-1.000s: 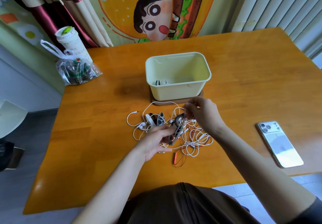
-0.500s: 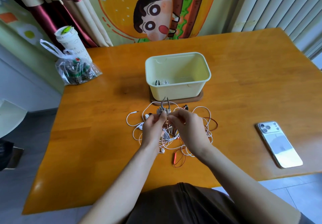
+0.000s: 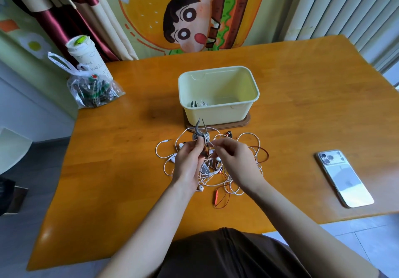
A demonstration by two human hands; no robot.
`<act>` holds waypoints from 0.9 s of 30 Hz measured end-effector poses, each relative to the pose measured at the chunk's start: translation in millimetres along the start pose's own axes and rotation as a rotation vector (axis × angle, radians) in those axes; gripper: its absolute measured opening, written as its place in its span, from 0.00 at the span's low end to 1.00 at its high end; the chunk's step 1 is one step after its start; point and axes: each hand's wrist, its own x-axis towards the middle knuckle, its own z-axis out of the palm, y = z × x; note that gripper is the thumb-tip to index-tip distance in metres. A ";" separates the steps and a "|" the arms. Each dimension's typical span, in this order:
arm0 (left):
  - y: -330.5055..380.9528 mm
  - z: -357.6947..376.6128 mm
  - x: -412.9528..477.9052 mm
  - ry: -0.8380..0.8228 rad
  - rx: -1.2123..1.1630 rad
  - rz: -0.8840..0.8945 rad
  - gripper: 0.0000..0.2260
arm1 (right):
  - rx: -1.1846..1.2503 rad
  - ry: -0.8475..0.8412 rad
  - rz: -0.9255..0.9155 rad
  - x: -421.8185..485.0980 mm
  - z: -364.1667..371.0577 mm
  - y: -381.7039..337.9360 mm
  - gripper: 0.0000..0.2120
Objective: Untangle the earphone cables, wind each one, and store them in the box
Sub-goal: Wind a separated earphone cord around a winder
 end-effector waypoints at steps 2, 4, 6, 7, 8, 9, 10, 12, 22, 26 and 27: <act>3.4 2.9 -3.8 -0.002 -0.026 -0.025 0.08 | -0.023 0.030 -0.068 -4.2 3.9 -1.3 0.08; 9.4 5.7 -4.2 0.007 -0.070 -0.087 0.11 | -0.054 0.040 -0.141 -10.1 10.4 0.8 0.05; 16.1 7.2 -3.2 -0.006 -0.079 -0.144 0.14 | -0.097 0.042 -0.161 -13.8 15.7 7.2 0.06; 18.5 7.5 -3.3 -0.021 -0.081 -0.157 0.14 | -0.110 0.033 -0.151 -13.8 16.4 11.2 0.07; 20.9 7.9 -4.7 -0.036 -0.090 -0.162 0.14 | -0.117 0.017 -0.138 -12.8 15.8 15.2 0.09; 23.0 8.3 -6.5 -0.051 -0.102 -0.162 0.14 | -0.121 -0.004 -0.129 -11.3 14.0 18.6 0.10; 24.5 8.2 -8.2 -0.066 -0.112 -0.162 0.13 | -0.133 -0.023 -0.127 -9.5 11.3 21.6 0.11; 26.5 7.3 -10.5 -0.102 -0.106 -0.161 0.12 | -0.180 -0.044 -0.132 -5.2 4.9 25.8 0.12; 23.5 -20.9 -6.7 -0.403 0.413 -0.185 0.15 | -0.612 -0.177 -0.338 29.7 -33.7 33.8 0.08; 20.7 -35.6 -1.6 -0.364 0.699 -0.160 0.11 | -0.790 -0.208 -0.381 43.3 -45.5 32.3 0.08; 19.4 -38.3 0.6 -0.320 0.719 -0.149 0.10 | -0.728 -0.256 -0.331 44.2 -47.0 30.4 0.07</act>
